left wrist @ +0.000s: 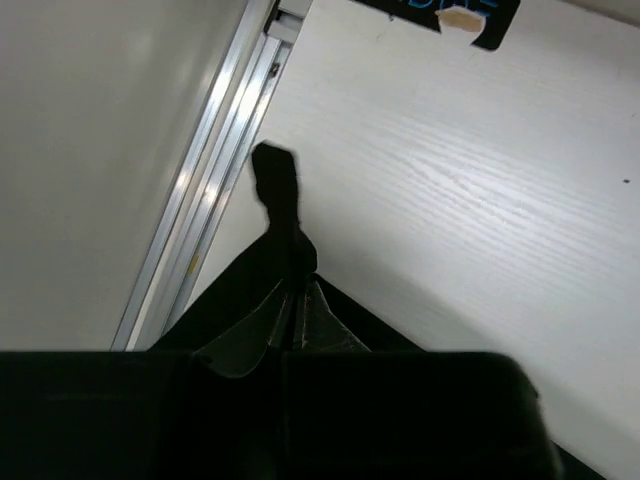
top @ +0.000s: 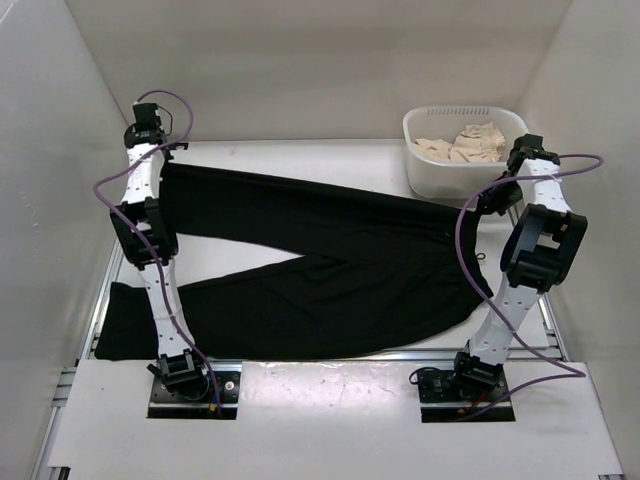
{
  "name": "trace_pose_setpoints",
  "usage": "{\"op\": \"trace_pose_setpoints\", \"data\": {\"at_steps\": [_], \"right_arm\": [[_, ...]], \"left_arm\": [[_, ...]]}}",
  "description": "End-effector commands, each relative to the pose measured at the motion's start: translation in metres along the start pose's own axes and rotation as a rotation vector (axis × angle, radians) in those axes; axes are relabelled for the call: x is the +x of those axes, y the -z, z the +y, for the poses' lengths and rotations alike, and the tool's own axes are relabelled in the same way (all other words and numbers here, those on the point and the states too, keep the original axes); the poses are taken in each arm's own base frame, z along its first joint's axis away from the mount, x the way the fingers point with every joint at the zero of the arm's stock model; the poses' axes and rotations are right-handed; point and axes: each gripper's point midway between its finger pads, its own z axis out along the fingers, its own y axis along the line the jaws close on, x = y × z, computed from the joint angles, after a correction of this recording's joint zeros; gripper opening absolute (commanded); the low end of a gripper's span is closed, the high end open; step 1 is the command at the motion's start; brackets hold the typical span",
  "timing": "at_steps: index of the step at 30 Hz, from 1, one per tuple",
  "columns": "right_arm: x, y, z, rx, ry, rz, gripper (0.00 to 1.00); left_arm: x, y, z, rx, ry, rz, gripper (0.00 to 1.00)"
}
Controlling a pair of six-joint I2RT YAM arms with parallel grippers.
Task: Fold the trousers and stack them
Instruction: Fold the trousers
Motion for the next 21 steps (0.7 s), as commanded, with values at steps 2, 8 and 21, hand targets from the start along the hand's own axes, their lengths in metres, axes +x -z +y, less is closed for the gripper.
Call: {"op": "trace_pose_setpoints", "data": {"at_steps": [2,8,21], "right_arm": [[-0.018,0.052,-0.007,-0.05,0.025,-0.125,0.0],[0.038,0.059,-0.025,-0.116,0.06,-0.028,0.0],[0.074,0.073,-0.049,-0.161,0.115,-0.005,0.0]], "left_arm": [[-0.04,0.069,0.066,-0.177,0.054,-0.111,0.14],[0.072,0.146,0.118,-0.277,0.019,0.079,0.14],[0.156,0.227,0.189,-0.369,0.134,0.126,0.14]]}}
